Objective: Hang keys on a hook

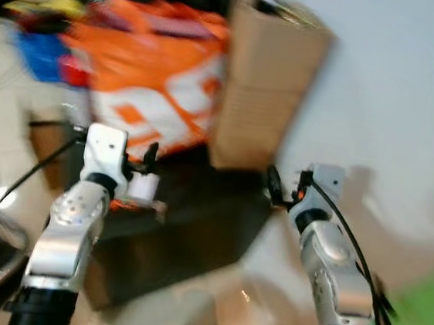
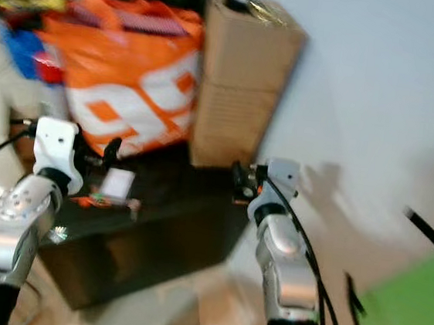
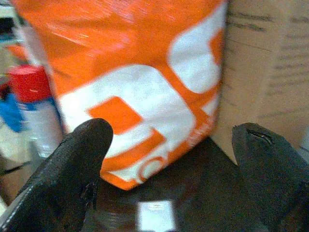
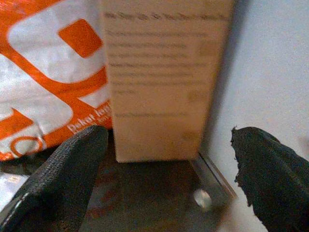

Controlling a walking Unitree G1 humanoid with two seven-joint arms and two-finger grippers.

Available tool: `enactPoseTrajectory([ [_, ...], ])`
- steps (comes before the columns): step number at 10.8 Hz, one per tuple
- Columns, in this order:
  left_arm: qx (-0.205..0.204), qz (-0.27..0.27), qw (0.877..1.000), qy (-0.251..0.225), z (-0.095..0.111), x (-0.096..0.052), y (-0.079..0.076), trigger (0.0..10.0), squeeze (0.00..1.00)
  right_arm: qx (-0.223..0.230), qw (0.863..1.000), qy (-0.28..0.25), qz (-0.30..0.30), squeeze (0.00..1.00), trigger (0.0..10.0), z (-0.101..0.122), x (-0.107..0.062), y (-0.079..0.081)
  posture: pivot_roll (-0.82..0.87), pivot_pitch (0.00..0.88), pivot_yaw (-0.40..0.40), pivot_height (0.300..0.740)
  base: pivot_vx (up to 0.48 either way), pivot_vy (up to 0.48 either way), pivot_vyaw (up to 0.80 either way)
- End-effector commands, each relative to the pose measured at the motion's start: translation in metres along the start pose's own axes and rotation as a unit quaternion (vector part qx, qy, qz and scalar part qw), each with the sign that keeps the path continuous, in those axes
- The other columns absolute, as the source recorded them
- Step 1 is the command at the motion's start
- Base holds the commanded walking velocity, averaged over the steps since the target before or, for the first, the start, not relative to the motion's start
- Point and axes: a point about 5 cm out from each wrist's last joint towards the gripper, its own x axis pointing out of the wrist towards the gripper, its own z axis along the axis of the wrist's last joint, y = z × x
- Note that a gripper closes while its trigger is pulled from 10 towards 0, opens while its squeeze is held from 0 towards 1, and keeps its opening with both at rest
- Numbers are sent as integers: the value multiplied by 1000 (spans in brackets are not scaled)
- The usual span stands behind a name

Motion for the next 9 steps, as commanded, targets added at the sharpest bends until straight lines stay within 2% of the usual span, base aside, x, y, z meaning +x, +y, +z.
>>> enactPoseTrajectory([
  [1, 0, -16, 1000, -5, 3, 2, -9, 10000, 0, -5, 1000, -2, -17, 0, 10000, 2, -1, -10, -1, 0, -80, 740, 326, 0, 800],
  [2, 3, -17, 1000, -5, 4, 2, -9, 10000, 0, -11, 1000, 8, -14, 0, 10000, -2, -1, -10, -1, 0, -80, 740, 322, 0, 488],
  [5, 9, -20, 1000, -2, 2, 0, -8, 10000, 0, -17, 1000, 21, 9, 0, 10000, -6, -1, -9, 13, 0, -82, 740, 324, 0, 0],
  [9, 10, -27, 1000, 1, 0, -2, -10, 10000, 0, -34, 996, 45, 71, 0, 10000, -12, -7, -11, 10, 0, -86, 740, 323, 0, 800],
])
